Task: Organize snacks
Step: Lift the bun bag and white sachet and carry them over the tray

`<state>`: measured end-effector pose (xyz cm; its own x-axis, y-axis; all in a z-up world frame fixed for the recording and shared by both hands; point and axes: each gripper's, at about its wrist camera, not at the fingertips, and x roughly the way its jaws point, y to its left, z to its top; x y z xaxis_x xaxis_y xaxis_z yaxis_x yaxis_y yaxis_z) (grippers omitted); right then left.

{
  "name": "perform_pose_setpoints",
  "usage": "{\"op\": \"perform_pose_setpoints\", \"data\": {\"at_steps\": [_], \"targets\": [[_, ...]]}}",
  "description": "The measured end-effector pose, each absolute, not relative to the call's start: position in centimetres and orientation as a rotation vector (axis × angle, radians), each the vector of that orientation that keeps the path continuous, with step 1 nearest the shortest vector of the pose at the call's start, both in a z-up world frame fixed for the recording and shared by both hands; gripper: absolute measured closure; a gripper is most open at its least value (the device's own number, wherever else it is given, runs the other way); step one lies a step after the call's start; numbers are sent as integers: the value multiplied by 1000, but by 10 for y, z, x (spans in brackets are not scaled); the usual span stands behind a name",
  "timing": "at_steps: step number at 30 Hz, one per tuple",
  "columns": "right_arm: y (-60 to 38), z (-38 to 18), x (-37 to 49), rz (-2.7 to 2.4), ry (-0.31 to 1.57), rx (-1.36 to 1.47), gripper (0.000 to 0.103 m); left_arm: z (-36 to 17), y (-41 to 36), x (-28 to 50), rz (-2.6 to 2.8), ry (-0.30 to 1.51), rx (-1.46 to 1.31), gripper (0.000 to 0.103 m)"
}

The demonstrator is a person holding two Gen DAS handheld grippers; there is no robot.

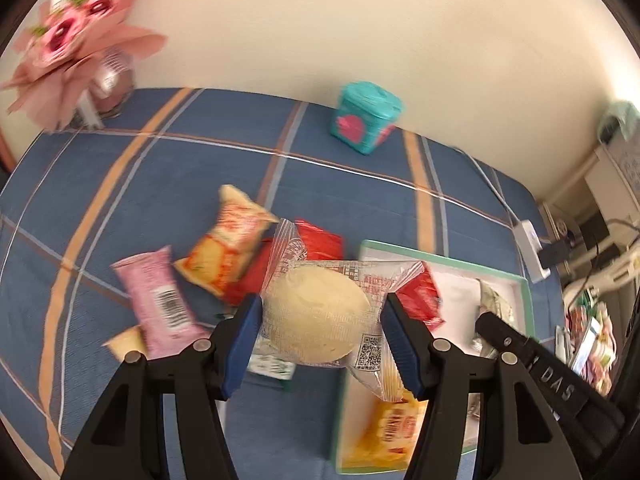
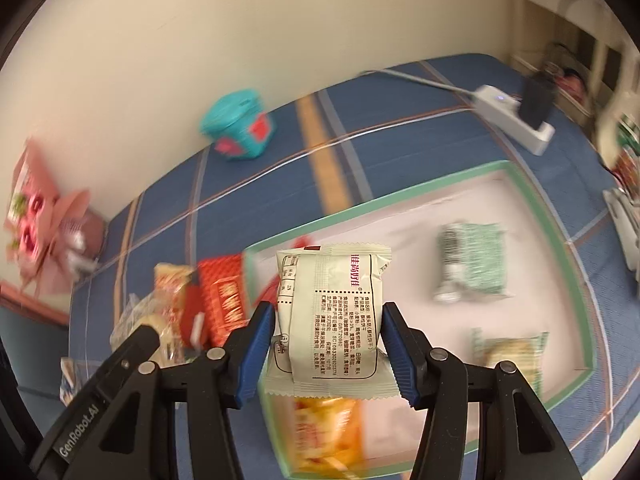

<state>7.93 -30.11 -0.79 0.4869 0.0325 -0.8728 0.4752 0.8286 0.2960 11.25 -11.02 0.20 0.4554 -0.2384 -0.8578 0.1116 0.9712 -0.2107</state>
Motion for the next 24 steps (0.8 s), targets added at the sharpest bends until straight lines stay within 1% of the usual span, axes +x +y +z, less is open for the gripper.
{"op": "perform_pose_setpoints", "data": {"at_steps": [4, 13, 24], "targets": [[-338, -9, 69, -368, 1030, 574, 46, 1, -145, 112, -270, 1077, -80, 40], [-392, -15, 53, -560, 1037, 526, 46, -9, -208, 110, -379, 1088, -1, 40], [-419, -35, 44, -657, 1076, 487, 46, -27, -243, 107, -436, 1102, 61, 39]]}}
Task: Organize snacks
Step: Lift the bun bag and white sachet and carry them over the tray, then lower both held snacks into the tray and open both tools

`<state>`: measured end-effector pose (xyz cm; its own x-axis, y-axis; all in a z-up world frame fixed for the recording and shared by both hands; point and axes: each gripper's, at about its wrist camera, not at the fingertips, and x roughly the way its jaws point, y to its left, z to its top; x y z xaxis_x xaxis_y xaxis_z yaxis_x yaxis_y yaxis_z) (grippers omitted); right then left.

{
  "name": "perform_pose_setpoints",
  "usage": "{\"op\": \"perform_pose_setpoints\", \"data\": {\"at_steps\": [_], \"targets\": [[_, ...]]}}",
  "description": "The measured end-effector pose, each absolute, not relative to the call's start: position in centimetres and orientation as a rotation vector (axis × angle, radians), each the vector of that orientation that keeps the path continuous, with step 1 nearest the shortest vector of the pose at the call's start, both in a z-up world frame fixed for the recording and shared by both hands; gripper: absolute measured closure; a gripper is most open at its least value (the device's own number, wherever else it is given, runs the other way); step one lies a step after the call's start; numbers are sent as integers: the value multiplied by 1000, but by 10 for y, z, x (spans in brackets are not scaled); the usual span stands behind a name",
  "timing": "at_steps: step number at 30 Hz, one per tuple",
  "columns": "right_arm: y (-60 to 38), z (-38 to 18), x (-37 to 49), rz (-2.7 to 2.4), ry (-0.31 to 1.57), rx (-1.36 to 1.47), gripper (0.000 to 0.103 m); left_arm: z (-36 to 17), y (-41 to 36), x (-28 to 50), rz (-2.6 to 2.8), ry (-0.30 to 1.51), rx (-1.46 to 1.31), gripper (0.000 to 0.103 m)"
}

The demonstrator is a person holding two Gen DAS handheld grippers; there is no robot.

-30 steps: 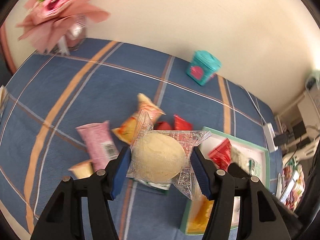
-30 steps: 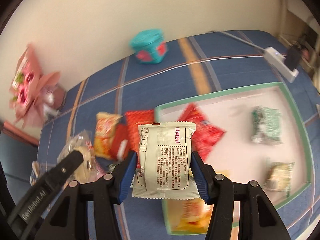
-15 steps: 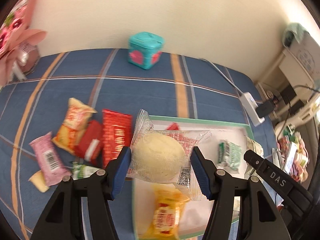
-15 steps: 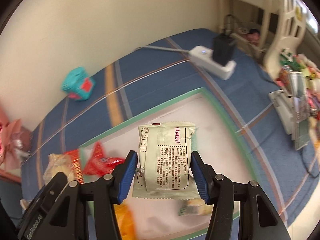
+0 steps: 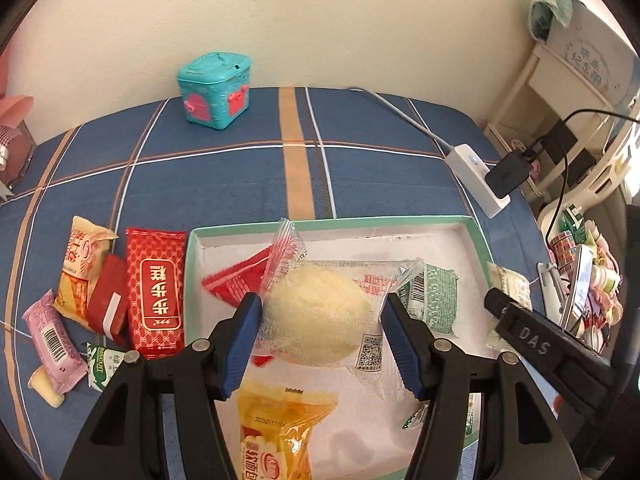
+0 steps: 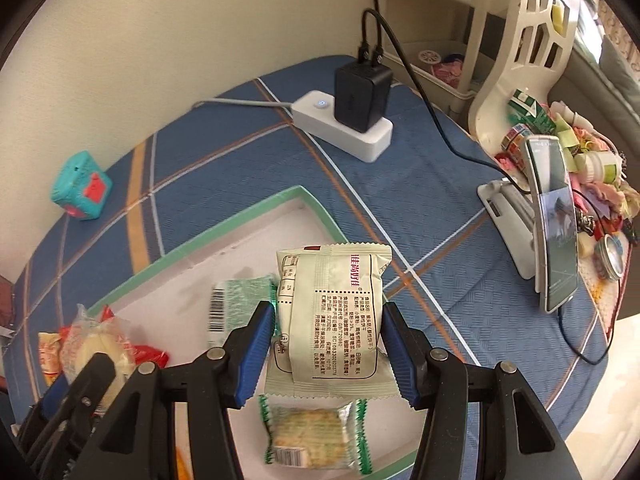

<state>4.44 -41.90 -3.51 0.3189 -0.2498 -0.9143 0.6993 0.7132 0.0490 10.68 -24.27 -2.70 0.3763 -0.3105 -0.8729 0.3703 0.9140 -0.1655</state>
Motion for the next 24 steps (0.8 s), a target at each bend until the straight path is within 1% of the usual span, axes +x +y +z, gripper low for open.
{"op": "perform_pose_setpoints", "data": {"at_steps": [8, 14, 24], "targets": [[-422, -55, 45, -677, 1131, 494, 46, -24, -248, 101, -448, 1111, 75, 39], [-422, -59, 45, -681, 1139, 497, 46, -11, -257, 93, -493, 1070, 87, 39], [-424, -70, 46, -654, 1164, 544, 45, -41, -264, 96, -482, 1148, 95, 39]]}}
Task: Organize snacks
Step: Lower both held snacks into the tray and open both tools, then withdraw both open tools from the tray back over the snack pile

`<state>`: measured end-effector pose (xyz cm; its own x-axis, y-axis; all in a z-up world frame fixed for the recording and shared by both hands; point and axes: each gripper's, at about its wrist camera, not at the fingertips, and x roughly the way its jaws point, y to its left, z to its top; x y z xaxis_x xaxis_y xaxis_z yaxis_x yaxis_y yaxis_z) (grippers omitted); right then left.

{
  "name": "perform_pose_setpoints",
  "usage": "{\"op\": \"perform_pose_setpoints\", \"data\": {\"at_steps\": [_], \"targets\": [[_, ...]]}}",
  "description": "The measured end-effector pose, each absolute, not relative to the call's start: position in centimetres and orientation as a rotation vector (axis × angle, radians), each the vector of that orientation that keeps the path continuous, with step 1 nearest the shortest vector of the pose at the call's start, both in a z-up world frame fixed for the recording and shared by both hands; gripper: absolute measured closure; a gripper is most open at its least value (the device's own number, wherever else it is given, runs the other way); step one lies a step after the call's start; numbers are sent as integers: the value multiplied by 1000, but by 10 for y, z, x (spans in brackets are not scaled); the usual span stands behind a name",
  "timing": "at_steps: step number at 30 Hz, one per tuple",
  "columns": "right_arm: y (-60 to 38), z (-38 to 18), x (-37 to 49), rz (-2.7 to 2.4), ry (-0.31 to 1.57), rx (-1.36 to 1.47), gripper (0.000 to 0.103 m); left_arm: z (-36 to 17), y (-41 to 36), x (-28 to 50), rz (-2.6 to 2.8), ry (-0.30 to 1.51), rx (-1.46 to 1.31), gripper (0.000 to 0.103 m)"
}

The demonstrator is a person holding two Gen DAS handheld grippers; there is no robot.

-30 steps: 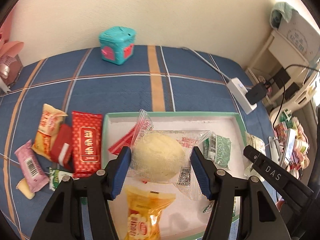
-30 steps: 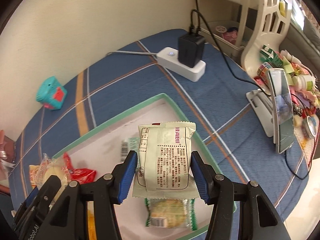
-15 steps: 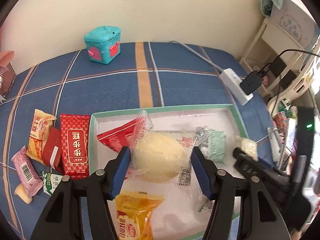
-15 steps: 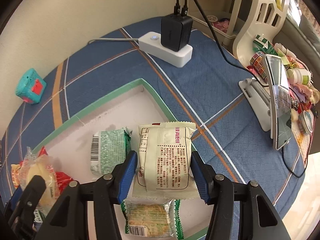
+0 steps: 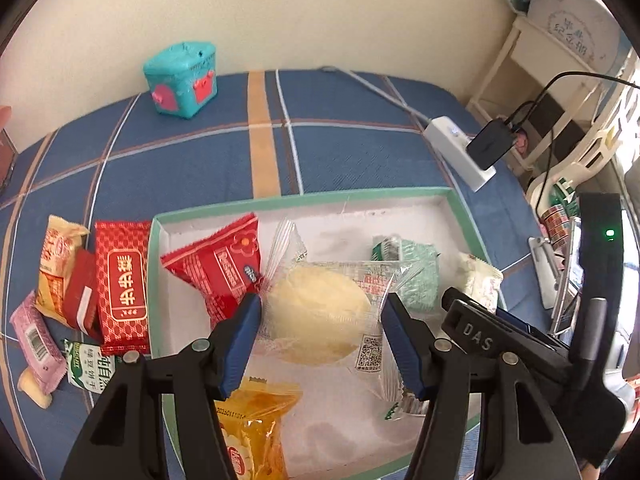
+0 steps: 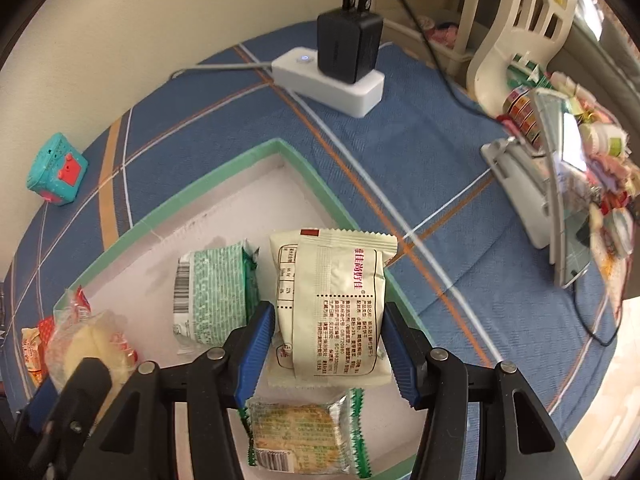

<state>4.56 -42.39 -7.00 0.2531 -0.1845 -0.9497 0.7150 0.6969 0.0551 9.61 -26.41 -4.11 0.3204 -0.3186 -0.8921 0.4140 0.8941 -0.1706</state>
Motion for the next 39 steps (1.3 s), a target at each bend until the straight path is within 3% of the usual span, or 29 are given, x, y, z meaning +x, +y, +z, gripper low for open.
{"op": "perform_pose_setpoints", "data": {"at_steps": [12, 15, 17, 20, 37, 39], "targets": [[-413, -81, 55, -601, 1200, 549, 45, -69, -256, 105, -449, 1208, 71, 39], [-413, -83, 56, -601, 1204, 553, 42, -69, -257, 105, -448, 1205, 77, 38], [-414, -85, 55, -610, 1204, 555, 34, -70, -256, 107, -445, 1209, 77, 35], [-418, -85, 54, -611, 1202, 557, 32, -70, -254, 109, -443, 1215, 66, 33], [-404, -22, 52, -591, 1064, 479, 29, -15, -229, 111, -452, 1143, -12, 31], [-404, -13, 51, -587, 1047, 473, 29, -11, -221, 115, -423, 1129, -25, 23]]}}
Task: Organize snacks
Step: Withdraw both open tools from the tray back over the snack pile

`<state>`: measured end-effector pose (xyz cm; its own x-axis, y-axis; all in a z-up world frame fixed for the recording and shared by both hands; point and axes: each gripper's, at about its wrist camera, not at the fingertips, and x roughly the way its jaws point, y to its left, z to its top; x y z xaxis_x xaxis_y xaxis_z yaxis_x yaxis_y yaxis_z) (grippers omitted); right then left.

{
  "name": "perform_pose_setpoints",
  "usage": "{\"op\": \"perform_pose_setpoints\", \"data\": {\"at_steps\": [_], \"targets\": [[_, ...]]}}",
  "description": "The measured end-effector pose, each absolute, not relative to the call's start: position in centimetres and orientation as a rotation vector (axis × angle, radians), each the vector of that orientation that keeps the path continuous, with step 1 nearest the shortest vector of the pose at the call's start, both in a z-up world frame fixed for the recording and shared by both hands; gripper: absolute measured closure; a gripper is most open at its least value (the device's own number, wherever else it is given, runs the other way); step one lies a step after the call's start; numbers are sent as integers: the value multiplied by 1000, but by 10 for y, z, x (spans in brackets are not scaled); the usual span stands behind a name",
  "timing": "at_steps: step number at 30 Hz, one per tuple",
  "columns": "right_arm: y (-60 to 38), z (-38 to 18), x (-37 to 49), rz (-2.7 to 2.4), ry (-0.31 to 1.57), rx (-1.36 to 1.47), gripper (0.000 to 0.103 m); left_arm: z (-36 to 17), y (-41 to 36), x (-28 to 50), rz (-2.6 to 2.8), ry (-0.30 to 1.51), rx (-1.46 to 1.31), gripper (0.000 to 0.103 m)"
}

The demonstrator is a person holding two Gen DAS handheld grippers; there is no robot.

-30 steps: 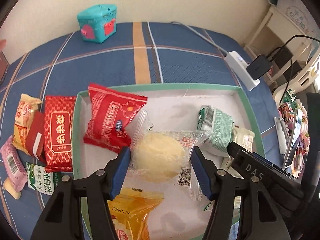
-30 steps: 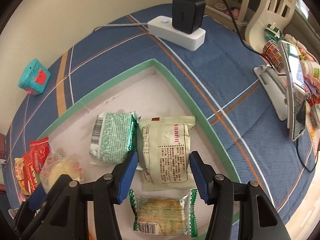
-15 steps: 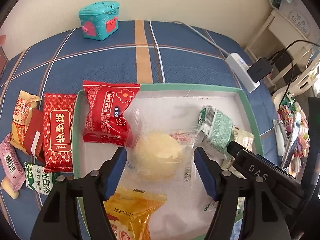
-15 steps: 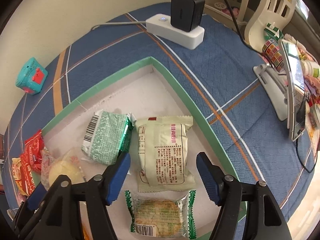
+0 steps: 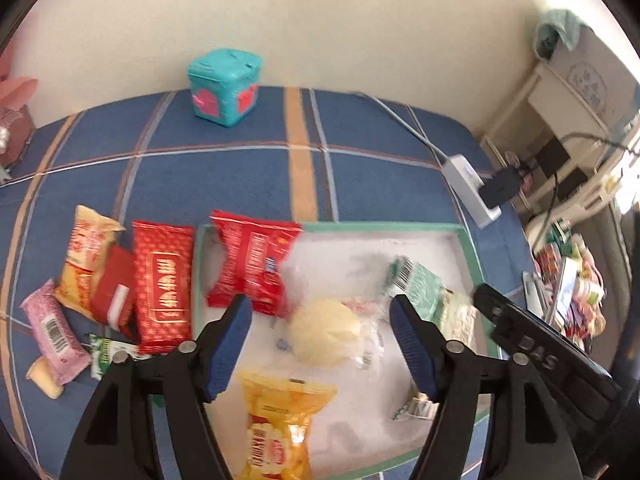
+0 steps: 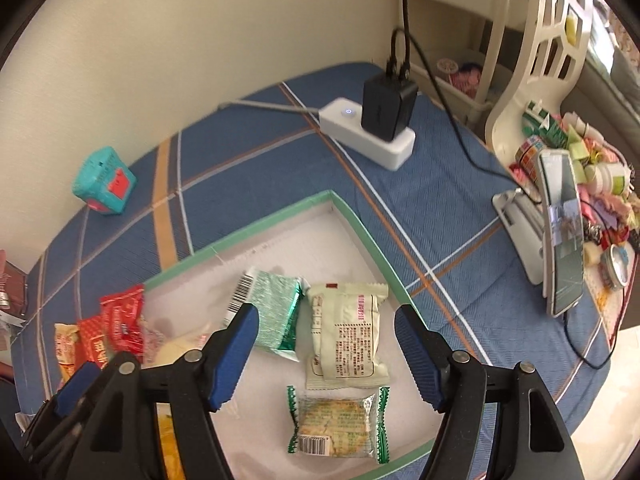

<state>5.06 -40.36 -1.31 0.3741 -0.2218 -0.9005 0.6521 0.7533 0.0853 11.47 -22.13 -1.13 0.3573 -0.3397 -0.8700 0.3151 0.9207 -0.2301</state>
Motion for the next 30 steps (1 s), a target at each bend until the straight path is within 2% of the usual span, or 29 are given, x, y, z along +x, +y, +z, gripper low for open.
{"op": "perform_pose_setpoints", "data": {"at_steps": [1, 9, 11, 15, 19, 30], "targets": [[-402, -9, 50, -584, 1040, 468, 29, -10, -216, 117, -406, 1122, -31, 19], [-381, 9, 51, -543, 1014, 424, 27, -7, -171, 129, -286, 1104, -61, 19], [-373, 10, 54, -522, 1017, 409, 24, -8, -159, 130, -257, 1100, -68, 18], [-357, 7, 59, -475, 1028, 391, 22, -10, -133, 128, -195, 1098, -90, 12], [-342, 3, 63, -435, 1037, 368, 2, -12, -107, 128, -135, 1099, -110, 12], [-300, 0, 74, -324, 1027, 328, 0, -19, -32, 131, 34, 1098, -121, 9]]}}
